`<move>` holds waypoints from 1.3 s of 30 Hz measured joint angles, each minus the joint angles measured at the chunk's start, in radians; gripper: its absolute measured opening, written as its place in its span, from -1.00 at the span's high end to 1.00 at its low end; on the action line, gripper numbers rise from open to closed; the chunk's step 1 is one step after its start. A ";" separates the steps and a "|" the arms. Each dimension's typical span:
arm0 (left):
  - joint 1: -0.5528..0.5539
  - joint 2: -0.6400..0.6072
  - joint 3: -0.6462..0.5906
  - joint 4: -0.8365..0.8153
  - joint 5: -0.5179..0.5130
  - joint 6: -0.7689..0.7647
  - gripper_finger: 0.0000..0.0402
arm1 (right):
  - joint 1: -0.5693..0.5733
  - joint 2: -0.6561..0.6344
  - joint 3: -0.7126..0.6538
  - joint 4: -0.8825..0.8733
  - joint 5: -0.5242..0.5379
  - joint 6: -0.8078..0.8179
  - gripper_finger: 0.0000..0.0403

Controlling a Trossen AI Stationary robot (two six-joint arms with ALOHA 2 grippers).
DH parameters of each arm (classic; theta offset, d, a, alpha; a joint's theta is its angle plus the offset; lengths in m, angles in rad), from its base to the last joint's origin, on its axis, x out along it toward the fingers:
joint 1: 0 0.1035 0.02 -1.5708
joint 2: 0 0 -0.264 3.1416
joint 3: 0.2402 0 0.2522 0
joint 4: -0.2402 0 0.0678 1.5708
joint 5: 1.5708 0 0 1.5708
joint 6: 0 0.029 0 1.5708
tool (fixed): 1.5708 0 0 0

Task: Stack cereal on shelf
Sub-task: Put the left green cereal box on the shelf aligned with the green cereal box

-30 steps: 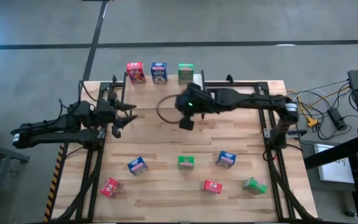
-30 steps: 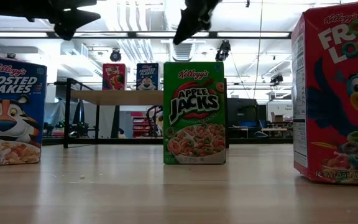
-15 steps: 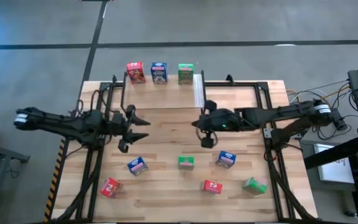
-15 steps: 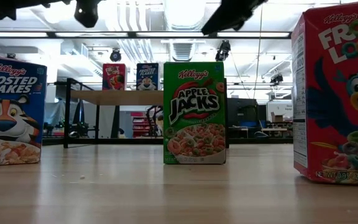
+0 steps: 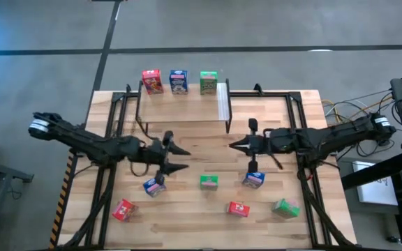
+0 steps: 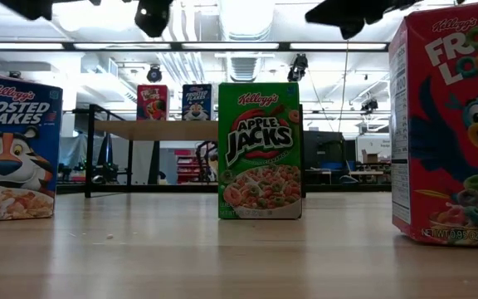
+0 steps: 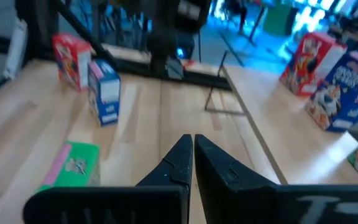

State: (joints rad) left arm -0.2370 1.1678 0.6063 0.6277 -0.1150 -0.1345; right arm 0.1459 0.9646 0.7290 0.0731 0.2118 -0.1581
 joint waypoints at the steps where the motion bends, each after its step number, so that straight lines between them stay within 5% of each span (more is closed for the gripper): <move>1: -0.003 0.022 0.025 -0.048 -0.001 0.007 0.04 | 0.000 -0.014 -0.017 0.030 -0.010 0.000 0.96; 13: -0.046 0.331 0.350 -0.583 -0.035 0.081 0.04 | 0.000 -0.063 -0.080 0.107 -0.011 0.001 0.96; 28: -0.055 0.462 0.394 -0.585 -0.070 0.076 -0.22 | 0.000 -0.047 -0.080 0.119 -0.011 0.001 0.96; 39: -0.055 0.535 0.393 -0.567 -0.070 0.071 -0.16 | 0.000 -0.047 -0.080 0.117 -0.011 0.001 0.96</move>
State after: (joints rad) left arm -0.2916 1.7025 0.9989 0.0605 -0.1848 -0.0634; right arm 0.1459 0.9176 0.6495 0.1898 0.2012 -0.1570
